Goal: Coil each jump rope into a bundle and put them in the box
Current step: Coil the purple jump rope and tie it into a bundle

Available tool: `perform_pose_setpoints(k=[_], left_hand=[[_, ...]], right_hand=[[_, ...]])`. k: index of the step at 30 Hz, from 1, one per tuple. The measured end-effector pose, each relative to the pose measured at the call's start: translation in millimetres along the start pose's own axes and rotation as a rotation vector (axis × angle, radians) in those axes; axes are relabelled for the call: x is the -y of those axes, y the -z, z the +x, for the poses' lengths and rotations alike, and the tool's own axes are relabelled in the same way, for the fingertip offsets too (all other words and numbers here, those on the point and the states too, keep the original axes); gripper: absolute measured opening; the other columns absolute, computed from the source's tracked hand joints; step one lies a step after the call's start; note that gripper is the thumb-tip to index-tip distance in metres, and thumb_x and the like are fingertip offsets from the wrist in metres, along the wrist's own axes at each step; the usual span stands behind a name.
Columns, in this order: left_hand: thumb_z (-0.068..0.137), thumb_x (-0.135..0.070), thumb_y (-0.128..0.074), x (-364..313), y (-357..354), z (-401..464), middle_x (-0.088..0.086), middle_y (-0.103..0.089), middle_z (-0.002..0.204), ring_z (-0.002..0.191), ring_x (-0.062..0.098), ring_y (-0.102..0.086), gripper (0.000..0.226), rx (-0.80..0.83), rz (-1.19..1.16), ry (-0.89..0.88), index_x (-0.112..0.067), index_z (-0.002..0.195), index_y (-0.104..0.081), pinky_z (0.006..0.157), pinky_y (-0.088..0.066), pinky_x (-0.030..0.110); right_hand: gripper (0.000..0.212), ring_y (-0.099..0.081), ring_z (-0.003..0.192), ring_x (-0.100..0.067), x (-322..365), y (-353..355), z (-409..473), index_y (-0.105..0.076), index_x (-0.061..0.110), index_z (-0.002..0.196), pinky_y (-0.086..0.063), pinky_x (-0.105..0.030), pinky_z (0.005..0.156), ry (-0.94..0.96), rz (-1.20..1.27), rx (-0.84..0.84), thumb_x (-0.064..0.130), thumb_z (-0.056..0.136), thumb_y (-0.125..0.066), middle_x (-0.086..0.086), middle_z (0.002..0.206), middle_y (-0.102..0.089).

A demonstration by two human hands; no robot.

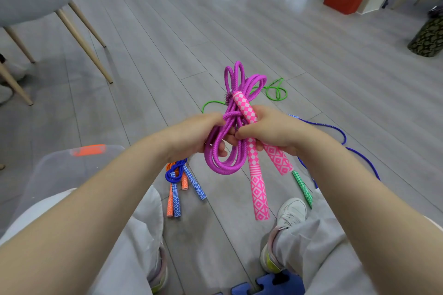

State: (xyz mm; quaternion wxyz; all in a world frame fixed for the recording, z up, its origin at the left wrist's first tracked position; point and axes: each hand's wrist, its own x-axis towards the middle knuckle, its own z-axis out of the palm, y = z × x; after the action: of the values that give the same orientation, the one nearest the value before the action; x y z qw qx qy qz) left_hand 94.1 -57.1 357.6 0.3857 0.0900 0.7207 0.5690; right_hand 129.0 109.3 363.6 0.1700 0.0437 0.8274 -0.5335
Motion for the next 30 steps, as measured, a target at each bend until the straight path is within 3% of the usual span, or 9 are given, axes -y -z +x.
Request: perform_pose_setpoints(k=[3,7,17,20,22,25,28,30], left_hand=[[0.098,-0.024,-0.050,2,-4,-1,0.000,-0.059,0.077,0.055,0.007,-0.047,0.024,-0.004,0.135,-0.096,-0.004,0.107,-0.061,0.077,-0.055,0.037],[0.100,-0.018,-0.047,1,-1,-3,-0.004,-0.048,0.063,0.058,0.011,-0.040,0.016,0.038,0.130,-0.095,-0.006,0.101,-0.058,0.062,-0.046,0.026],[0.097,-0.028,-0.048,-11,6,-5,-0.011,-0.025,0.051,0.039,0.002,-0.023,0.024,0.061,-0.417,0.097,-0.017,0.076,-0.050,0.038,-0.027,0.013],[0.086,-0.030,-0.056,-12,7,-6,-0.012,-0.032,0.048,0.036,0.000,-0.024,0.017,0.116,-0.549,0.112,-0.015,0.082,-0.060,0.037,-0.017,0.010],[0.086,-0.028,-0.055,-11,7,-6,-0.011,-0.051,0.057,0.036,0.000,-0.028,0.017,0.101,-0.594,0.097,-0.014,0.090,-0.063,0.040,-0.015,0.010],[0.094,-0.021,-0.051,-11,1,-6,-0.001,-0.071,0.081,0.045,0.001,-0.047,0.016,0.038,-0.651,0.073,-0.012,0.093,-0.063,0.037,-0.025,0.007],[0.095,-0.015,-0.051,-13,-5,-9,0.010,-0.068,0.091,0.065,0.013,-0.062,0.016,0.009,-0.750,0.064,-0.003,0.099,-0.062,0.036,-0.044,0.013],[0.093,-0.012,-0.052,-13,-7,-10,0.014,-0.064,0.092,0.072,0.017,-0.065,0.015,0.007,-0.803,0.041,-0.001,0.096,-0.061,0.050,-0.057,0.021]], right_hand=[[0.010,-0.052,0.053,-0.014,1,1,-1,-0.060,0.006,0.089,-0.042,-0.024,0.046,0.003,-0.003,-0.011,-0.002,0.083,-0.060,-0.005,0.067,-0.059],[0.017,-0.051,0.063,-0.021,0,3,-1,-0.057,-0.003,0.099,-0.044,-0.026,0.048,-0.011,-0.046,-0.004,0.000,0.083,-0.061,-0.013,0.076,-0.054],[0.033,-0.059,0.063,-0.017,-2,5,4,-0.052,0.002,0.111,-0.052,-0.030,0.056,0.061,-0.102,-0.014,0.009,0.082,-0.067,-0.008,0.078,-0.058],[0.029,-0.060,0.064,-0.017,-3,0,3,-0.053,0.007,0.108,-0.055,-0.038,0.060,0.106,-0.138,-0.063,0.010,0.082,-0.065,-0.007,0.077,-0.058],[0.028,-0.061,0.065,-0.021,-3,-3,4,-0.053,0.008,0.106,-0.057,-0.045,0.062,0.117,-0.168,-0.113,0.011,0.080,-0.063,-0.011,0.078,-0.059],[0.022,-0.062,0.071,-0.030,-3,-11,8,-0.055,0.008,0.096,-0.054,-0.052,0.065,0.171,-0.286,-0.180,0.013,0.075,-0.055,-0.018,0.083,-0.061],[0.020,-0.062,0.084,-0.028,-7,-15,10,-0.051,0.019,0.098,-0.054,-0.044,0.073,0.146,-0.345,-0.278,0.019,0.078,-0.055,-0.006,0.092,-0.062],[0.024,-0.062,0.087,-0.027,-10,-15,11,-0.049,0.019,0.104,-0.053,-0.042,0.075,0.131,-0.366,-0.317,0.020,0.081,-0.055,-0.004,0.095,-0.063]])
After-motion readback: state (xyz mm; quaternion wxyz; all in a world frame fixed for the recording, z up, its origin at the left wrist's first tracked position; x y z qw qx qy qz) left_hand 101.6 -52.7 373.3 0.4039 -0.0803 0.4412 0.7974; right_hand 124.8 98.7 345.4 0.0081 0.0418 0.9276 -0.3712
